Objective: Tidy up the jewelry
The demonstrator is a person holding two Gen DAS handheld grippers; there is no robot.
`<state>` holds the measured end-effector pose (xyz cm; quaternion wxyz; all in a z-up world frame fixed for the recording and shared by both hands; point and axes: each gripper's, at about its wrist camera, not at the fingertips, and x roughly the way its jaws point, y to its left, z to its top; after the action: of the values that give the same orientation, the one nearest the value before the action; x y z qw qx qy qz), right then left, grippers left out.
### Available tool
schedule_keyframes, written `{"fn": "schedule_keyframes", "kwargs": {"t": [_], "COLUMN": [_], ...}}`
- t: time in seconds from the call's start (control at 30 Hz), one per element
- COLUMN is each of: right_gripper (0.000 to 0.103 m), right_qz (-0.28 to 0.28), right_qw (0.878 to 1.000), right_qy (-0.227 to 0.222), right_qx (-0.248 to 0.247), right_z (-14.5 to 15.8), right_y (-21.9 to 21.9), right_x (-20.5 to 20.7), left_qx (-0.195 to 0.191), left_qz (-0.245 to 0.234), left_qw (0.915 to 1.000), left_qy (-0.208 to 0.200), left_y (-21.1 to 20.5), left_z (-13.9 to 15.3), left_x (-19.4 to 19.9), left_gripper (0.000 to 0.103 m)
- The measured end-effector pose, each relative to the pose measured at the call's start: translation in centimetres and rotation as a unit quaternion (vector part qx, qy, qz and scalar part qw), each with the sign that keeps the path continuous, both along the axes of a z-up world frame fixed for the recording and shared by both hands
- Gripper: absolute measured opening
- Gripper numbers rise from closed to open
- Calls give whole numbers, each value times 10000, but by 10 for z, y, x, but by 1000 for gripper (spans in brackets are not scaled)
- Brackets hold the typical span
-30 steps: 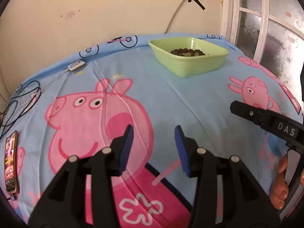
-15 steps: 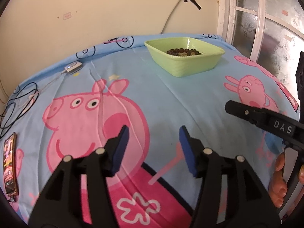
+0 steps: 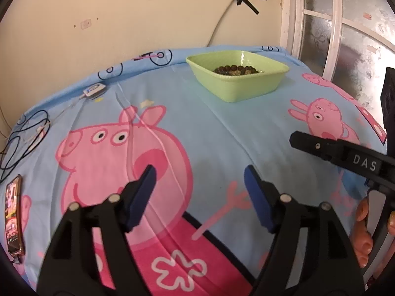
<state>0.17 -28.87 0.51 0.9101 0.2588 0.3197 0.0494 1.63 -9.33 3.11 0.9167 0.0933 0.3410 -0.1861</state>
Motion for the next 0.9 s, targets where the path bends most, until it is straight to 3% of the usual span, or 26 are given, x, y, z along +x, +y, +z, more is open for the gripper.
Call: {"fn": "schedule_keyframes", "kwargs": {"t": [0.33,0.7,0.9], "right_gripper": [17,17,17], "right_qz": [-10,-24,-19], "right_qw": [10000,10000,10000], "right_qy": [-5,-3,-2], "right_qx": [41,62,73], "right_z": [0,0,0], "right_y": [0,0,0], "right_x": [0,-2,-1], "left_qx": [26,-87,-108], "left_qz": [-102,-245,-201], "left_qw": [9999,9996,9994], "left_qy": [-92,-133,-268], "left_y": [-1,0,2], "left_z": [1,4,6], "left_x": [-1,-3,-7], "left_gripper": [75,94,97]}}
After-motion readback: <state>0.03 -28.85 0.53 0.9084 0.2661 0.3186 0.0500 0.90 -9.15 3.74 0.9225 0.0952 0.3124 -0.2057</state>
